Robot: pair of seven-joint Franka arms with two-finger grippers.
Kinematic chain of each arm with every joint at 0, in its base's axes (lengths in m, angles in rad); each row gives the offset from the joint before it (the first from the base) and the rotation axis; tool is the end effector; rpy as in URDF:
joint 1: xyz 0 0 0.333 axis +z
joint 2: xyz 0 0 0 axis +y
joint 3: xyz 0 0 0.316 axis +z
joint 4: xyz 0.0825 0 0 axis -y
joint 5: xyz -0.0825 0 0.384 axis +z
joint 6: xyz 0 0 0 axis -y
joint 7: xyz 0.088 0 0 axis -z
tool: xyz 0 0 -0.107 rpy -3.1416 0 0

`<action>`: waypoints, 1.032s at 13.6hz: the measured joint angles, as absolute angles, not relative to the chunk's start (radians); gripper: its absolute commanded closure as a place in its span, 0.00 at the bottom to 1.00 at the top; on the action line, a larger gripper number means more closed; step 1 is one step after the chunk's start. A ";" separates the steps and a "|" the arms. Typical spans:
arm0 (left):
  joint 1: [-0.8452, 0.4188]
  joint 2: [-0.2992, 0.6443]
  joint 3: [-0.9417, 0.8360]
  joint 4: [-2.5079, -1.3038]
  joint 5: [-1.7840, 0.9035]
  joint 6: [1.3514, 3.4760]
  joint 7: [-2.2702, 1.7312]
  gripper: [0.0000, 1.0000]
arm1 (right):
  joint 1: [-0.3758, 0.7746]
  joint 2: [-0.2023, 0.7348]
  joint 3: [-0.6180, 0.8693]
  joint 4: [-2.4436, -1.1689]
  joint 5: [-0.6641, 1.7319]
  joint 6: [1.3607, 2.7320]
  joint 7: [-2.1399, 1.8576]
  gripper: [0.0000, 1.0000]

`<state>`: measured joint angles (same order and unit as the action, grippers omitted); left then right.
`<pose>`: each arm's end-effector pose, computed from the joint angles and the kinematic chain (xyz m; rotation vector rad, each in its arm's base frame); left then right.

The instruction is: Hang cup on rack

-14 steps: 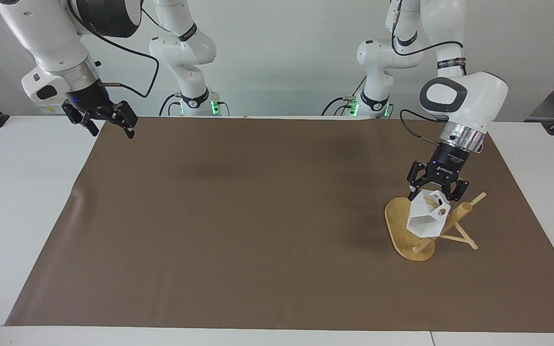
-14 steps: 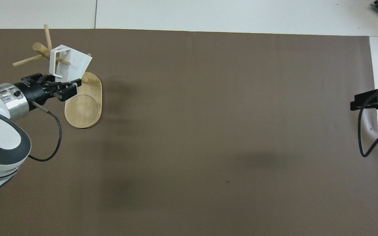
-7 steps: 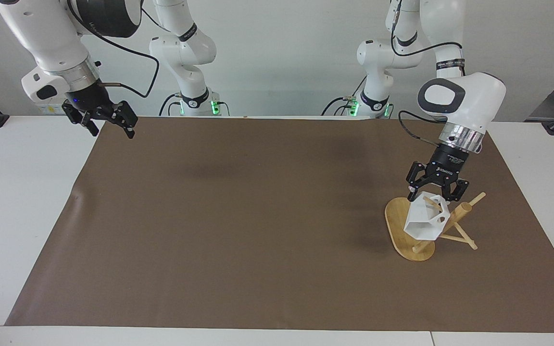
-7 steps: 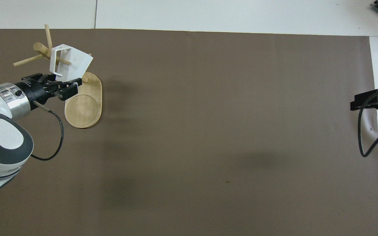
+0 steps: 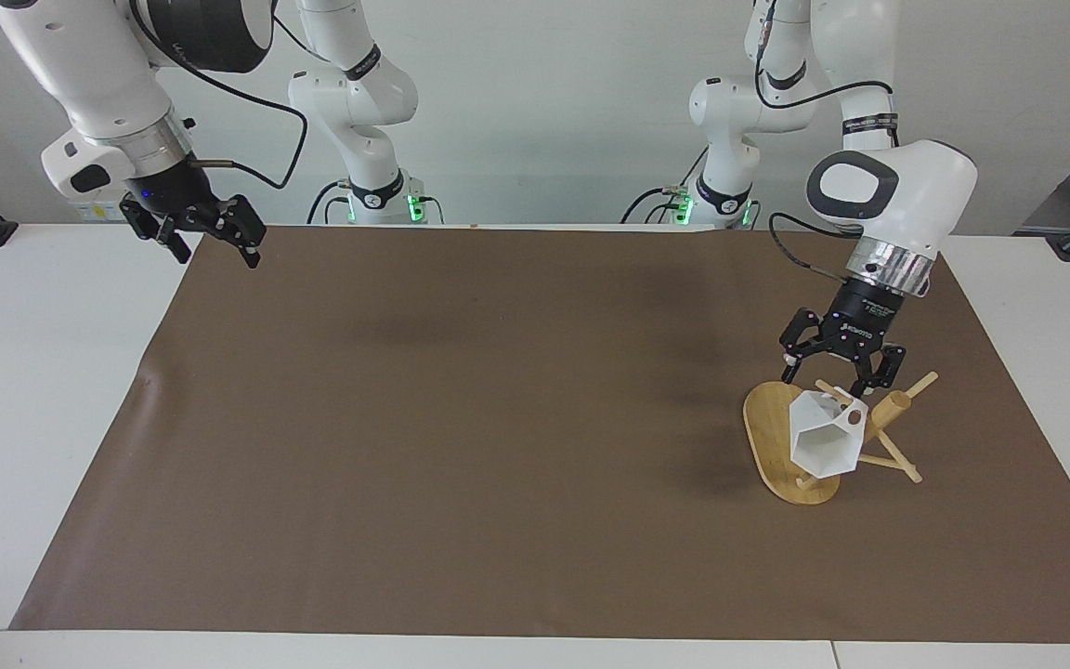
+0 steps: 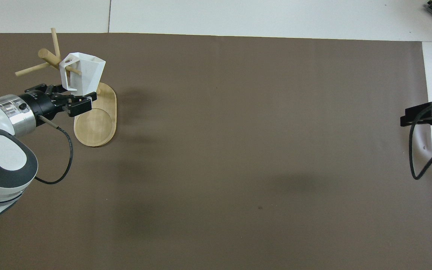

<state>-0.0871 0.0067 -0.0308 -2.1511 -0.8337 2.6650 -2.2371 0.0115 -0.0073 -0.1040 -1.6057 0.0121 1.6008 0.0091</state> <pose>0.5722 -0.0461 0.4457 0.4475 2.4223 -0.4258 0.5523 -0.0502 0.6147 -3.1248 0.1594 -0.0045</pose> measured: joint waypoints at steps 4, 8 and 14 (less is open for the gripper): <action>-0.062 -0.026 -0.020 -2.140 -0.762 2.537 -2.237 0.00 | 0.011 -0.007 -0.104 -1.606 0.012 1.601 0.009 0.00; -0.028 -0.079 -0.017 -2.139 -0.628 2.379 -2.238 0.00 | 0.011 -0.007 -0.104 -1.606 0.012 1.601 0.009 0.00; -0.003 -0.155 -0.017 -2.066 -0.377 2.156 -2.233 0.00 | 0.011 -0.007 -0.104 -1.606 0.012 1.601 0.009 0.00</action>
<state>-0.0030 -0.1552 -0.0167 -2.0655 -0.3769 2.1555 -2.2331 0.0115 -0.0073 -0.1040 -1.6057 0.0121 1.6008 0.0091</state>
